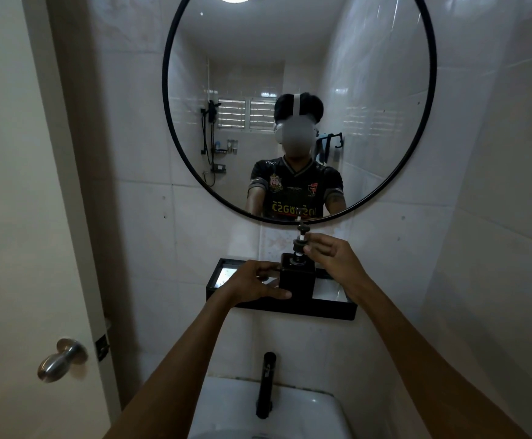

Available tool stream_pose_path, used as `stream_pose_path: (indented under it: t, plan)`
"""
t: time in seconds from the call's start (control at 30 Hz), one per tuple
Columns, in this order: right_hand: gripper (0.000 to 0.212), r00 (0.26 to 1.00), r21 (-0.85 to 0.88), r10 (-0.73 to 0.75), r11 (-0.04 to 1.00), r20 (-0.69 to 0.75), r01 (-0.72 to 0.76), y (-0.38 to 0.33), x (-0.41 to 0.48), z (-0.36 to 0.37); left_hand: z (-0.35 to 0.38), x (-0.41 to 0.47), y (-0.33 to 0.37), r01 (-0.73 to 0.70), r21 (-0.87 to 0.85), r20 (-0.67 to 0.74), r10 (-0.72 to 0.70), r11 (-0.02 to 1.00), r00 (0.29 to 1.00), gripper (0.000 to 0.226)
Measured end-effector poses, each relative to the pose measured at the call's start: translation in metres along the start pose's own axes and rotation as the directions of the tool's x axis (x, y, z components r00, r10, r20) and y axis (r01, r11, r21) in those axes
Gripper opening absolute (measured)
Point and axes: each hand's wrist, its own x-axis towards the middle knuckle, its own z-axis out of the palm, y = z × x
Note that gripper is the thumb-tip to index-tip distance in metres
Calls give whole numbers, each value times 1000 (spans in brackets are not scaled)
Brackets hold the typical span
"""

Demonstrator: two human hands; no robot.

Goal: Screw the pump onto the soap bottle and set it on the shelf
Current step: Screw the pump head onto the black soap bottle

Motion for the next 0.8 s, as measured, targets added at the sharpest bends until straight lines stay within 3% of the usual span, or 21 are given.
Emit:
stream_pose_path:
  t: [0.57,0.8]
  plan:
    - [30,1000,8,-4,1000,-1,4,9,-8,2,1,-3,7,19,-27,3,-19,999,1000,69]
    - [19,1000,17,8,1000,-24,-7,9,-8,2,0,-3,7,29,-11,8,-29,1000,1000,72]
